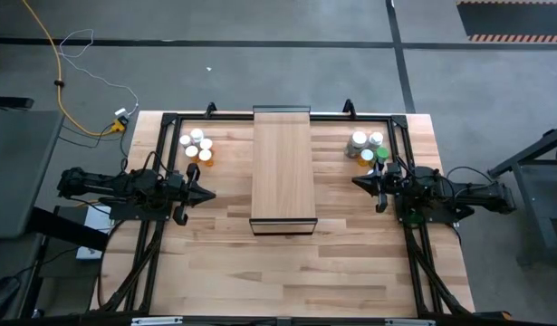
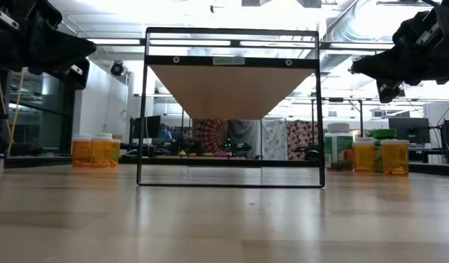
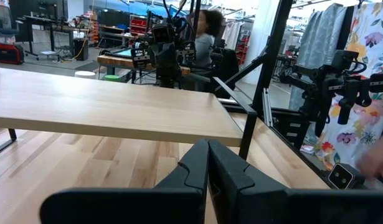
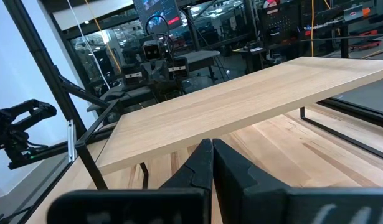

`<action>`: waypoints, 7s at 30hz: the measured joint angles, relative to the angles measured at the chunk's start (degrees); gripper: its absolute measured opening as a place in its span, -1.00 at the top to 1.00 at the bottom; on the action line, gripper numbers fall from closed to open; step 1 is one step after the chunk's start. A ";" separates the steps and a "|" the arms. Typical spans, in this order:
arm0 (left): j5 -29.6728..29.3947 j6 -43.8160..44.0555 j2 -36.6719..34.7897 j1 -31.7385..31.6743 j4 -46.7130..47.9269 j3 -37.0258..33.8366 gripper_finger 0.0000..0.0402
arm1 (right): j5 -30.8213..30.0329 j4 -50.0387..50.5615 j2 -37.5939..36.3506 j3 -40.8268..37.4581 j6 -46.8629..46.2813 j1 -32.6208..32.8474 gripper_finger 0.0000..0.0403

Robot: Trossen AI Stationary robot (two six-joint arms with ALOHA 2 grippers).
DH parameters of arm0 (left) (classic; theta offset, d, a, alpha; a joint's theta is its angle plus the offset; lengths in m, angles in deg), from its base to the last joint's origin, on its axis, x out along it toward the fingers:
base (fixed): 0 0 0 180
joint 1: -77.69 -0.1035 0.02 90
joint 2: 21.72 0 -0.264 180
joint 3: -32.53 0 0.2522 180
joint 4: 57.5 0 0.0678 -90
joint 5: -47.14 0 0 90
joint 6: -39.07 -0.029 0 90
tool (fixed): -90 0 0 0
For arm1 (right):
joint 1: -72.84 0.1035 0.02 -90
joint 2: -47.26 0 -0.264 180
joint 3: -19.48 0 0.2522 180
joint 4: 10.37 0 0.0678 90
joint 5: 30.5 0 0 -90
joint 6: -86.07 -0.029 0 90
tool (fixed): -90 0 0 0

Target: Pick and place medicine bottles onto shelf by color

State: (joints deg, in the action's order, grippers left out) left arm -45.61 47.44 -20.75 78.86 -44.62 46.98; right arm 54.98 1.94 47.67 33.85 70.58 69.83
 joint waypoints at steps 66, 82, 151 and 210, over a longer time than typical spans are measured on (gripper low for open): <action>0.01 0.00 -0.01 -0.02 0.00 0.00 1.00 | -19.51 33.57 65.72 41.03 -27.96 -31.52 -0.65; 0.01 -0.01 -0.02 -0.02 0.00 0.00 1.00 | -21.02 33.31 70.12 41.03 -29.42 -31.52 -0.60; 0.00 -0.01 0.00 -0.01 0.00 0.00 1.00 | -11.36 63.23 105.08 112.84 -1.80 -17.12 -0.05; 0.14 0.01 -0.02 -0.02 -0.02 0.00 1.00 | -15.87 59.58 108.76 113.03 -9.92 -20.96 -0.14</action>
State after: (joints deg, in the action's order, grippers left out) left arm -45.47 47.45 -20.77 78.84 -44.64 46.98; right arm 39.11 61.52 156.43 146.88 60.66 48.87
